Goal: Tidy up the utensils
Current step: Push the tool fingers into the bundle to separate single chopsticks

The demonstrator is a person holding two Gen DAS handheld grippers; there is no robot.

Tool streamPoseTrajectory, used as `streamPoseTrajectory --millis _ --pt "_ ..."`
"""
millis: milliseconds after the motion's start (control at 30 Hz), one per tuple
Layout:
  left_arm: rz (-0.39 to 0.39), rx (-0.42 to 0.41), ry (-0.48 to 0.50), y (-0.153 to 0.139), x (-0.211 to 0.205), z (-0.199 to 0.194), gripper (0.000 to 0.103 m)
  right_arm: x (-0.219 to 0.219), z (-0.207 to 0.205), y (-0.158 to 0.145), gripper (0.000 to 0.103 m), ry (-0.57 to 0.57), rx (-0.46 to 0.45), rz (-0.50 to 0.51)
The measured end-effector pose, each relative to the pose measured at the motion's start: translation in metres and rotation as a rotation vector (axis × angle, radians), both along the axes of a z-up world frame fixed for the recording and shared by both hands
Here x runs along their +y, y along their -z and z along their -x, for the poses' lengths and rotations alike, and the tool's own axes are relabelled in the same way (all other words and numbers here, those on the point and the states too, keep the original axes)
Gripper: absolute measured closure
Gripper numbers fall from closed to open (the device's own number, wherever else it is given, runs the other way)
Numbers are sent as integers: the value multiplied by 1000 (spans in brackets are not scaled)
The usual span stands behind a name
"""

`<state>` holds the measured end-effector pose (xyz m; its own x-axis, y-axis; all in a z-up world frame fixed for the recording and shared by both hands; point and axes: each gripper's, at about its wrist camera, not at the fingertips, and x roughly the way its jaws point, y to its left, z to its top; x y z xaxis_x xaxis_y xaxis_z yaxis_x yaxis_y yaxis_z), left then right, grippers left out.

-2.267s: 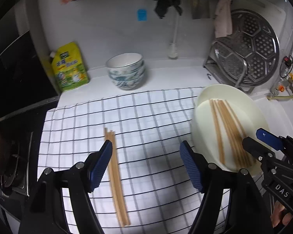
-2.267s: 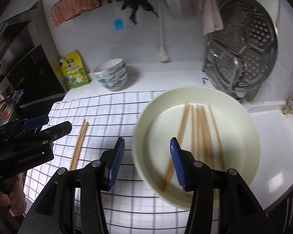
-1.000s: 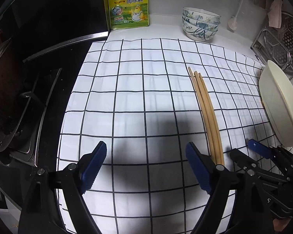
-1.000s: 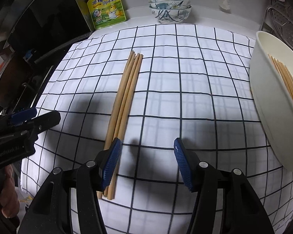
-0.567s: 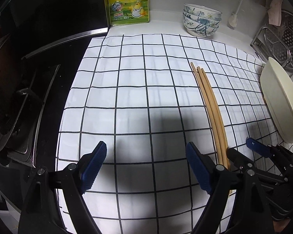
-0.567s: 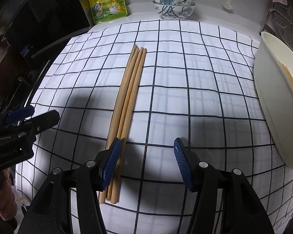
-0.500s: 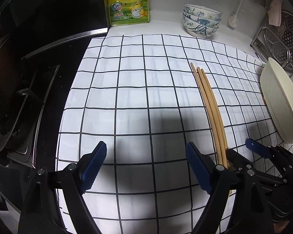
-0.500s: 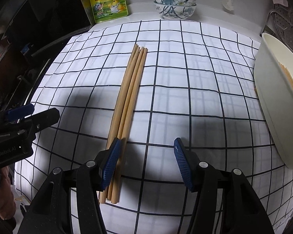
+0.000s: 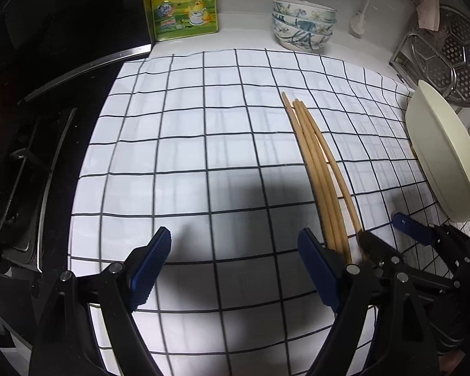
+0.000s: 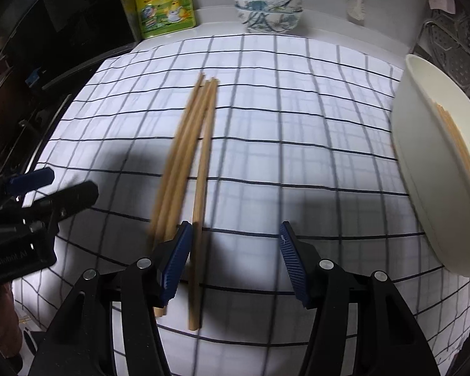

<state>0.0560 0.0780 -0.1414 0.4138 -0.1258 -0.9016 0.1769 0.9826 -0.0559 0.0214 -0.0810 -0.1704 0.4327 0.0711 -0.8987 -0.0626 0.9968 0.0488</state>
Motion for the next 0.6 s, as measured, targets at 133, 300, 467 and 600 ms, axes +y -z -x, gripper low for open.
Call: streamPoseTrajectory --millis 133,300,467,600 --pt "11 17 22 8 -13 0 22 -15 0 1 49 37 1 7" --pt "10 18 51 14 -30 -2 22 -35 0 1 49 81 0 14" --pt "-14 23 58 21 -40 -6 21 -40 3 -5 49 73 -21 -29" --pt "-11 20 55 24 -43 -9 20 -40 1 -8 49 66 -31 -26"
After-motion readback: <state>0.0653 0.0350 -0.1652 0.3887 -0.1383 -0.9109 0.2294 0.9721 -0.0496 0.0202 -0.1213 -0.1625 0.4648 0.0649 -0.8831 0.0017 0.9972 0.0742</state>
